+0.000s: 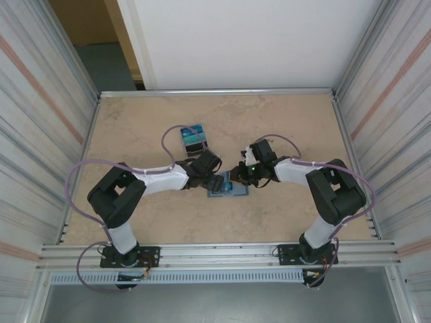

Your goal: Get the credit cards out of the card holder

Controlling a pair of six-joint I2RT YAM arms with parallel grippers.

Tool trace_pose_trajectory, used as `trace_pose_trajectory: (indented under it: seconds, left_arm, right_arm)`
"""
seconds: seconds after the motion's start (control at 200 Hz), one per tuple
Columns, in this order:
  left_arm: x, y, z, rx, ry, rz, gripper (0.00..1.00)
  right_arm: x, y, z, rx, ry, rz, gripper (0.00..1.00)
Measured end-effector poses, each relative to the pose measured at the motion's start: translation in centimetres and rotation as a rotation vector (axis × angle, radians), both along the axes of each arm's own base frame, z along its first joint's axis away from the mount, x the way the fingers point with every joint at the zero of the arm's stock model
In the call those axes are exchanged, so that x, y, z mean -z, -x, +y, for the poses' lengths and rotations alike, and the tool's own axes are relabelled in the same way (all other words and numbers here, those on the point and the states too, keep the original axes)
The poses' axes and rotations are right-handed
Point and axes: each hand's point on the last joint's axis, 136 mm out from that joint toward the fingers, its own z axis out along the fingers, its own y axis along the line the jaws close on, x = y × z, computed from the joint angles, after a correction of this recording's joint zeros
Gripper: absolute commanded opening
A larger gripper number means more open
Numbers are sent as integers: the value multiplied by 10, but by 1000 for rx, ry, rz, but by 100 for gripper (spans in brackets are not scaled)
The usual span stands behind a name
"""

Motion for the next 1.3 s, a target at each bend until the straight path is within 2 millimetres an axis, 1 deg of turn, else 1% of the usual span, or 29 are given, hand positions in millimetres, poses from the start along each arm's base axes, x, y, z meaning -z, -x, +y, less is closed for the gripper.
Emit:
trace_pose_trajectory:
  seconds: [0.095,0.21,0.401,0.511,0.767,0.962,1.062,1.143,1.158,1.188,1.303]
  left_arm:
    - [0,0,0,0,0,0,85]
    - [0,0,0,0,0,1,85]
    - [0,0,0,0,0,1,85]
    - [0,0,0,0,-1,1,84]
    - [0,0,1,-1,-2,1,84]
    - [-4,5,6,-1,-16,15,87]
    - [-10,7,8,-5,-12,13,88]
    - [-20,7,9,-16,4,1,91]
    - [-23,7,9,-20,8,-4,95]
    - [-29,6,9,-25,20,-14,98]
    - [-54,4,10,-48,76,-59,99]
  right_arm:
    - [-1,-2,4,0,-25,-2,14]
    - [0,-3,7,-3,-41,3,8]
    - [1,-4,3,4,-33,7,4]
    - [0,-5,-6,27,-13,10,3]
    - [-14,-8,-32,86,51,-43,1]
    - [-25,-7,-40,100,69,-98,0]
    - [-31,-5,-42,106,65,-120,0]
    - [-37,-4,-44,113,61,-142,0]
    - [-38,-4,-44,113,60,-146,0]
    - [-42,-4,-45,115,56,-158,0]
    - [-55,-6,-44,118,31,-204,0]
